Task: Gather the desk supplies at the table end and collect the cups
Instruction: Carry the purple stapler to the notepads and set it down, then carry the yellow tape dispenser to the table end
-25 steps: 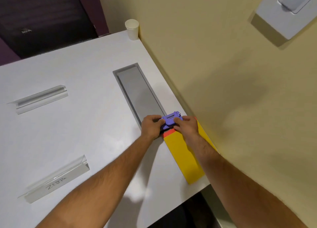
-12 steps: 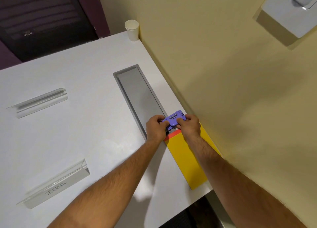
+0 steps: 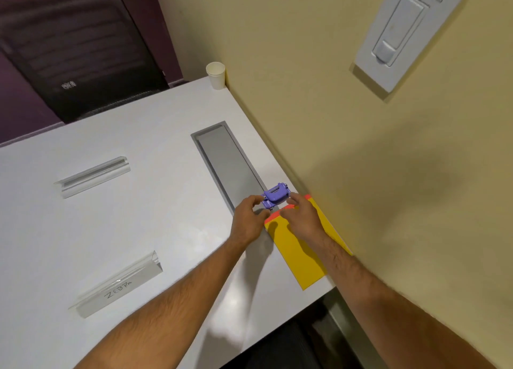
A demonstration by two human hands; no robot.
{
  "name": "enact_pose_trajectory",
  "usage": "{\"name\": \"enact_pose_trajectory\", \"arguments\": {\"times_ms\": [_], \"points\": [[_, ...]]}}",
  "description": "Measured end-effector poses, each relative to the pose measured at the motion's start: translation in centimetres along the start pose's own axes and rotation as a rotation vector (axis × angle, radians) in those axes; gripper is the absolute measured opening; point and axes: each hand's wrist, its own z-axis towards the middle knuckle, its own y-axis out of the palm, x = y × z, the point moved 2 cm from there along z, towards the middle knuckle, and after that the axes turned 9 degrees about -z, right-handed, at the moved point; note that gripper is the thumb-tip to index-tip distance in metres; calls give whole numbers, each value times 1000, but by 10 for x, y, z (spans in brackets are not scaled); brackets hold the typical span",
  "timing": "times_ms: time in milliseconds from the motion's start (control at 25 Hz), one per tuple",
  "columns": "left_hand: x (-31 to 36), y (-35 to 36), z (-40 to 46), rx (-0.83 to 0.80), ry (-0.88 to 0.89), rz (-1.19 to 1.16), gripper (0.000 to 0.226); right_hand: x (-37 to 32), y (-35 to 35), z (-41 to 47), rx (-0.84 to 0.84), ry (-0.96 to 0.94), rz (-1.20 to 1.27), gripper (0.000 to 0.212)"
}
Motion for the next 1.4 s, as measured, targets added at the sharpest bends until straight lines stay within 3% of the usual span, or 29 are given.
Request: {"name": "enact_pose_trajectory", "arguments": {"times_ms": [360,760,1040,1400], "points": [[29,-74,-157,108,42,28,46,-59,12,-138,-183,-359,-321,59],[10,-155,-297,295,-4,-21,59,-91,72,-253,-383,-671,-565,58],[-41,-251,-406,520,-47,-61,56,-131,169,-354,-477,-906,-618,55],[-131,-372,-556,648,-121,-112,53,-147,318,-504,-560,-1041,-639,57]]}}
